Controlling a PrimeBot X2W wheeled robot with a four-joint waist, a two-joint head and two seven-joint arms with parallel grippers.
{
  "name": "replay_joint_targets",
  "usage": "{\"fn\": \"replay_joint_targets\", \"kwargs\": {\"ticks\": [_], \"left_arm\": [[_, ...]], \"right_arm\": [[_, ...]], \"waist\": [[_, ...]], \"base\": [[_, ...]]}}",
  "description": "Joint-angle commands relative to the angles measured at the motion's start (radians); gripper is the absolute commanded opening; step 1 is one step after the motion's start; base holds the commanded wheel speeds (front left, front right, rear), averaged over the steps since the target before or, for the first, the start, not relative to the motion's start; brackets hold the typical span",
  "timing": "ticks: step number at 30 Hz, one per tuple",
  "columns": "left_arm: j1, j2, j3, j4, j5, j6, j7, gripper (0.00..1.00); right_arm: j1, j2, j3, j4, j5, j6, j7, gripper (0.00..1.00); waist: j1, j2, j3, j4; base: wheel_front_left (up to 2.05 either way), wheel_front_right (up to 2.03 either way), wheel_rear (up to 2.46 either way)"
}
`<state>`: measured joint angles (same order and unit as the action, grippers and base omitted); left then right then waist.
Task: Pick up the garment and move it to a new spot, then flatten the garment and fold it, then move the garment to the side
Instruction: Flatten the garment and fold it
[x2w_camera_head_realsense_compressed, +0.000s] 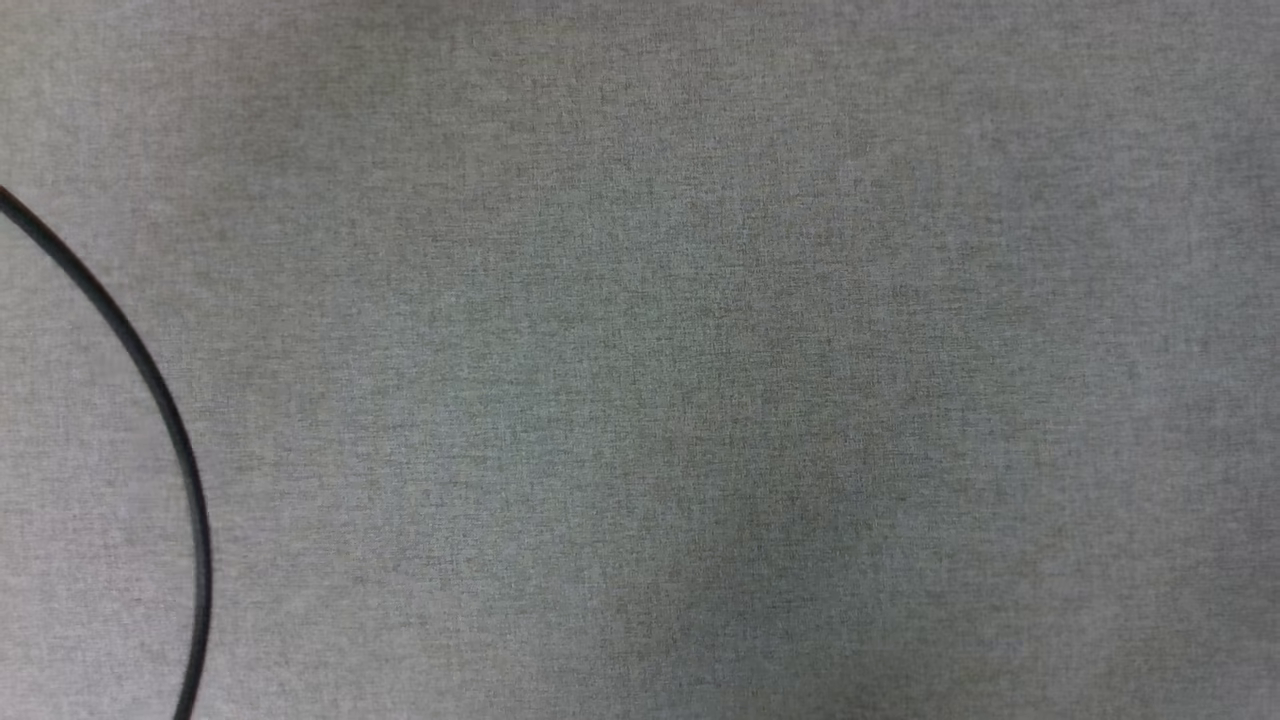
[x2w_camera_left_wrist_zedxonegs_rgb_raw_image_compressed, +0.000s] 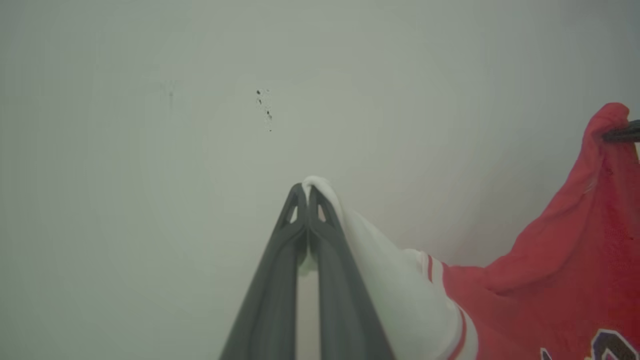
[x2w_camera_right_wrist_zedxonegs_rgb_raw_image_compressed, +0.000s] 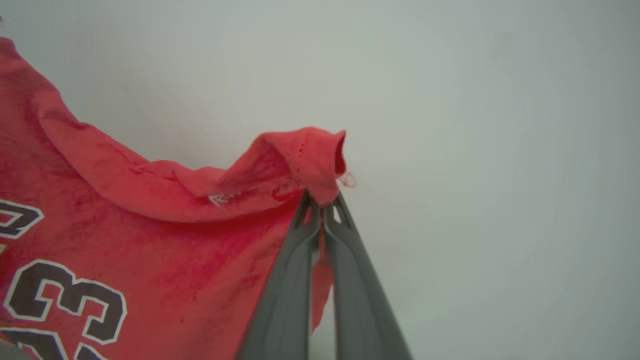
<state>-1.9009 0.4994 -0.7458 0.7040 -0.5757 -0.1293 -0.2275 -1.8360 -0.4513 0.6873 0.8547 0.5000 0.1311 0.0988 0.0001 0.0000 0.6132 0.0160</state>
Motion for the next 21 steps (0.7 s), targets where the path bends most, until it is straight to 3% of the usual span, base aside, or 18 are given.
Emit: {"fn": "replay_joint_targets", "kwargs": {"ticks": [1,12,16,21], "left_arm": [[0.026,0.005,-0.012,0.003,-0.013,0.000,-0.008,0.00],[0.361,0.038,-0.089,0.003,-0.147,0.000,-0.037,0.00],[0.524,0.077,-0.054,-0.065,-0.162,0.004,-0.039,0.00],[0.760,0.111,-0.015,-0.198,-0.153,0.040,-0.038,0.00]], "right_arm": [[0.030,0.007,0.014,0.008,0.006,-0.001,-0.005,0.00],[0.316,0.015,0.182,0.016,0.136,-0.001,-0.063,0.00],[0.422,-0.012,0.251,-0.020,0.189,-0.001,-0.069,0.00],[0.555,-0.073,0.328,-0.091,0.269,-0.001,-0.086,0.00]], "waist": [[-0.0001,0.0000,-0.005,0.000],[-0.0001,0.0000,-0.098,-0.004],[-0.0001,0.0000,-0.143,-0.011],[-0.0001,0.0000,-0.209,-0.012]], "base": [[0.00,0.00,0.00],[0.00,0.00,0.00],[0.00,0.00,0.00],[0.00,0.00,0.00]]}}
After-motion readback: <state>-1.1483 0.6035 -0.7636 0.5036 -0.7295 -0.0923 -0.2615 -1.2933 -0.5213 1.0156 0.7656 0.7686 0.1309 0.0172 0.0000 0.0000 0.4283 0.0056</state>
